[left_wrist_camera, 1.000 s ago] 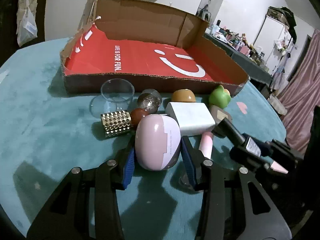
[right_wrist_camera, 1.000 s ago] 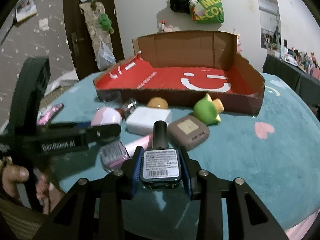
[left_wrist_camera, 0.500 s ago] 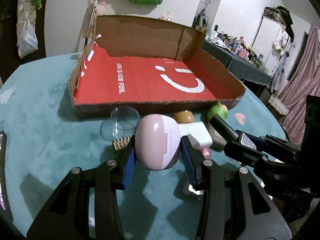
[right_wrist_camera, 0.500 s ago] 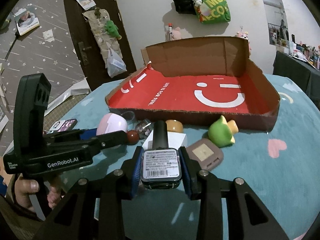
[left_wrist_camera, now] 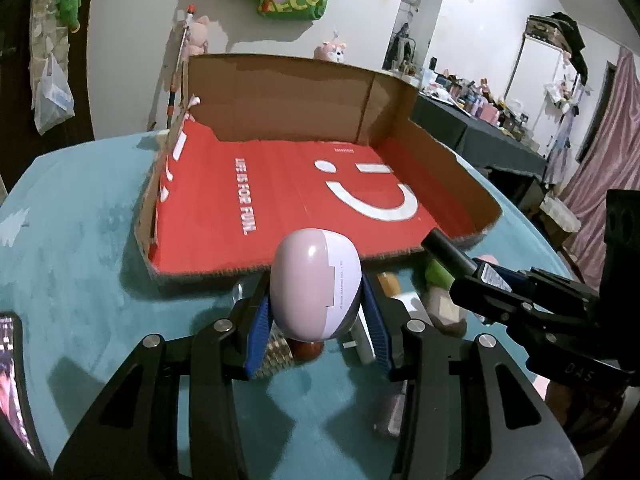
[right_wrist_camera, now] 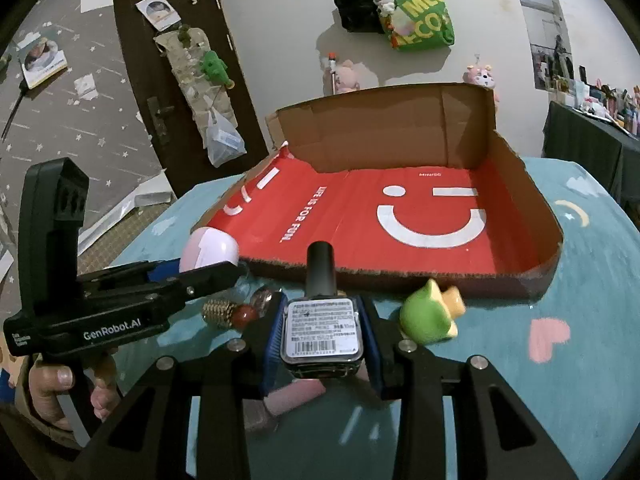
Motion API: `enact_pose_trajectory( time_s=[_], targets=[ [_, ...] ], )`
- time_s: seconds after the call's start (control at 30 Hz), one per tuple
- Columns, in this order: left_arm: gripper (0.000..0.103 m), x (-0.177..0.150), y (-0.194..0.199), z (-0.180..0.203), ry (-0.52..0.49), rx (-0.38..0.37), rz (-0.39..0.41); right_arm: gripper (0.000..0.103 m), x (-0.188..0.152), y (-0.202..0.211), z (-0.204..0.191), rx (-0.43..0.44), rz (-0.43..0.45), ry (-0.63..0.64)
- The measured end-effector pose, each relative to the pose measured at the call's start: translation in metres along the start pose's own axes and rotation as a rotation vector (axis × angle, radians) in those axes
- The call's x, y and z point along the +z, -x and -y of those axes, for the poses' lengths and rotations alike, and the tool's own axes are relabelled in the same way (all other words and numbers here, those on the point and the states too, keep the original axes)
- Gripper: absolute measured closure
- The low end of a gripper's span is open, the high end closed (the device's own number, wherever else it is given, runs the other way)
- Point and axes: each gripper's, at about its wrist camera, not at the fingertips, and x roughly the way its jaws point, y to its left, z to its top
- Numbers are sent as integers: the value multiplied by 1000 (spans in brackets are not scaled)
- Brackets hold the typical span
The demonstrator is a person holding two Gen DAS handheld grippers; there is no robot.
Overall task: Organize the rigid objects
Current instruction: 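Carry the earbud case with the left gripper while the right carries the bottle into the box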
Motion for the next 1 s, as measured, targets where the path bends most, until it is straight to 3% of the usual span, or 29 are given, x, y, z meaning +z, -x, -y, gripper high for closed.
enact_pose_trajectory(
  time_s=[0.47,1.0],
  targets=[
    [63,32,-26,-12,5,18,-6,66,28,-25,15,-11,-23,-14],
    [63,54,-80,-36,28,47,-106,66,56,-67,35,-56,-83,-42]
  ],
)
